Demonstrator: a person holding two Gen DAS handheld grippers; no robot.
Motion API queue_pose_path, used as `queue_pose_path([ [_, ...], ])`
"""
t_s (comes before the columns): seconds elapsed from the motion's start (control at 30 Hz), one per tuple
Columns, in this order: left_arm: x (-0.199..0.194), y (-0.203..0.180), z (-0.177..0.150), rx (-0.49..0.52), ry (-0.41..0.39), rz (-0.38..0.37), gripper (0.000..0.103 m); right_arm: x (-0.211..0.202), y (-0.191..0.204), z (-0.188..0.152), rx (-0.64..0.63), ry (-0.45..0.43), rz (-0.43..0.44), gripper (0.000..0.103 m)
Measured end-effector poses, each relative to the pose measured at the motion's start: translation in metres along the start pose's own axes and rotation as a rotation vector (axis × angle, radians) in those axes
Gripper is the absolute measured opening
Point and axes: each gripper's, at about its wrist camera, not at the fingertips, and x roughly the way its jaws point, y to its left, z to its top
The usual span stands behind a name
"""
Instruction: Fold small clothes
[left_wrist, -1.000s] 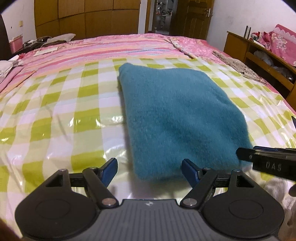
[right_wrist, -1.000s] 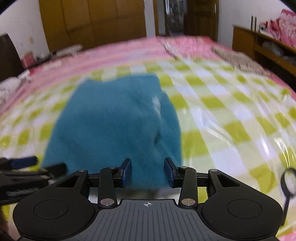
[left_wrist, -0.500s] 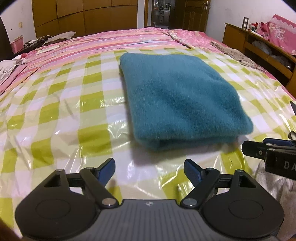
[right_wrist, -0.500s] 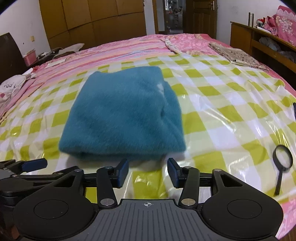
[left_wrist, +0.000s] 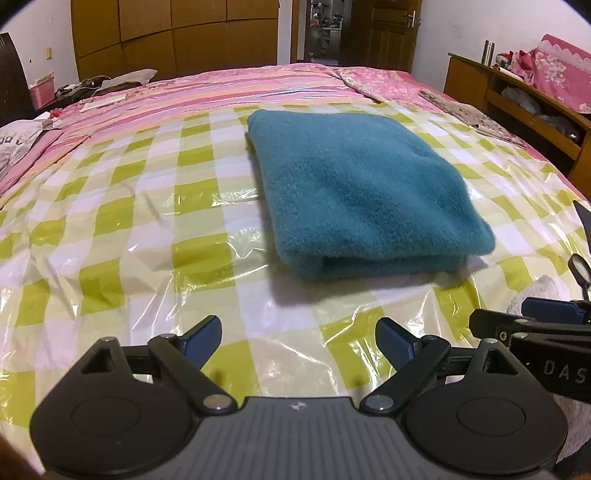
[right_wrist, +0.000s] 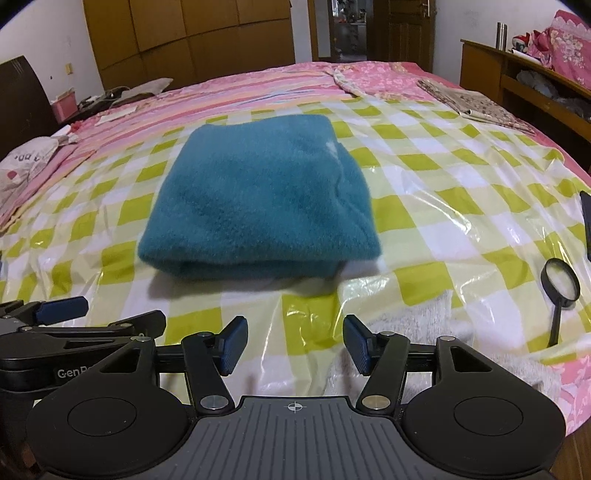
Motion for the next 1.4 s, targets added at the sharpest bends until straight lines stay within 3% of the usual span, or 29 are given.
queue_pose_path([
  [0.27,-0.004,-0.002,-0.006,0.01,-0.003,-0.005,0.097,-0.004,0.002,-0.009,0.003,0.007,-0.013,0.062],
  [1.4,-0.01,-0.007,-0.013,0.024,0.019,-0.001,0.097,-0.011,0.001,-0.018,0.001,0.004,-0.048,0.063],
])
